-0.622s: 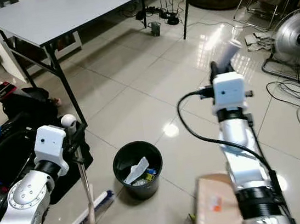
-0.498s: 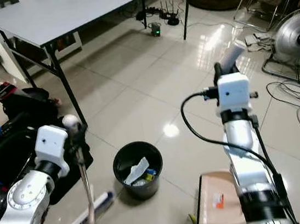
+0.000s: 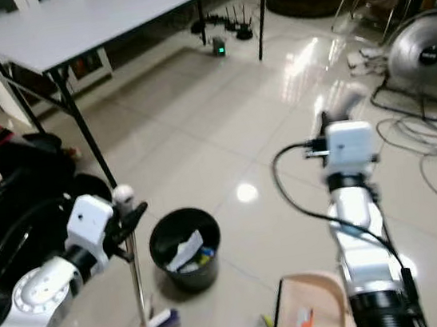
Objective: Sweep floor
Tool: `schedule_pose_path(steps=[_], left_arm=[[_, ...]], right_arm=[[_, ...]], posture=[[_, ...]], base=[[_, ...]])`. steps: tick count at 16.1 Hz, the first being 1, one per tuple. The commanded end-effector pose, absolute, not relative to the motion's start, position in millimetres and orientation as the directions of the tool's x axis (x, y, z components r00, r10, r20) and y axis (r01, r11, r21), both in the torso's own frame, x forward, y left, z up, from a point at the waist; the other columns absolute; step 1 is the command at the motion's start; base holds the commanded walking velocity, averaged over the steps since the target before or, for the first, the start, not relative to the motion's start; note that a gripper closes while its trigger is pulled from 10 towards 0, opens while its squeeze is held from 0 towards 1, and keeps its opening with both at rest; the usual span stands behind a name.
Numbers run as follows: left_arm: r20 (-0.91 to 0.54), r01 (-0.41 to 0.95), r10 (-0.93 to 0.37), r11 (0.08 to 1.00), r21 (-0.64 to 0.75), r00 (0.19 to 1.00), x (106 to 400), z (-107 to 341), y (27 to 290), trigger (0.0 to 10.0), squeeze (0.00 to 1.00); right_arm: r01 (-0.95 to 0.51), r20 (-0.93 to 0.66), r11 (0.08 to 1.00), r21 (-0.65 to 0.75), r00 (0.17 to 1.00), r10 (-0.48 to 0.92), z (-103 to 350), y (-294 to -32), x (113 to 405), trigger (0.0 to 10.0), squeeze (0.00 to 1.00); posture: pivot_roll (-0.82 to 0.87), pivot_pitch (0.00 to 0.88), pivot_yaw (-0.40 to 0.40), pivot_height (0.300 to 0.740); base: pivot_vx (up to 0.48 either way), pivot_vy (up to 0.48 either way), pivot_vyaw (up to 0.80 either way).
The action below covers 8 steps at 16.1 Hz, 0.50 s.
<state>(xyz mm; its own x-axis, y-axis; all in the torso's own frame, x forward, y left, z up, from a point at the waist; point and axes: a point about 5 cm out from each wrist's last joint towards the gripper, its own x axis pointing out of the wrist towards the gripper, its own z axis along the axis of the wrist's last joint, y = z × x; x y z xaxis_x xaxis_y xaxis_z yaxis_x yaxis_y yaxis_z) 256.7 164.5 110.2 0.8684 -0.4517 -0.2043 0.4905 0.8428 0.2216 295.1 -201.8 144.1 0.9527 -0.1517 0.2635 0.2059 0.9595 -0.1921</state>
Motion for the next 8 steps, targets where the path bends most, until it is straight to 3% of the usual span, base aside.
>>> schedule_pose_path(steps=[1,5,8], left_arm=[[-0.168,0.48,-0.451,0.838,0.258,0.877,262.2,119.3,162.8,10.0,0.0],[-0.148,0.456,-0.431,0.851,0.262,0.89,267.2,120.3,164.5,10.0,0.0],[-0.086,0.396,-0.387,0.887,0.236,0.918,274.9,127.3,166.1,10.0,0.0]], right_arm=[[0.21,0.298,0.959,-0.192,0.943,-0.147,154.0,-203.8,294.5,10.0,0.0],[0.161,0.224,0.974,-0.159,0.967,-0.123,142.8,-198.7,293.0,10.0,0.0],[0.155,0.185,0.981,-0.117,0.974,-0.132,135.1,-194.4,290.9,10.0,0.0]], posture=[[0.06,0.0,0.02,0.74],[0.05,0.0,0.021,0.74],[0.05,0.0,0.023,0.74]], base=[[0.0,-0.382,0.0],[0.0,-0.382,0.0],[0.0,0.0,0.0]])
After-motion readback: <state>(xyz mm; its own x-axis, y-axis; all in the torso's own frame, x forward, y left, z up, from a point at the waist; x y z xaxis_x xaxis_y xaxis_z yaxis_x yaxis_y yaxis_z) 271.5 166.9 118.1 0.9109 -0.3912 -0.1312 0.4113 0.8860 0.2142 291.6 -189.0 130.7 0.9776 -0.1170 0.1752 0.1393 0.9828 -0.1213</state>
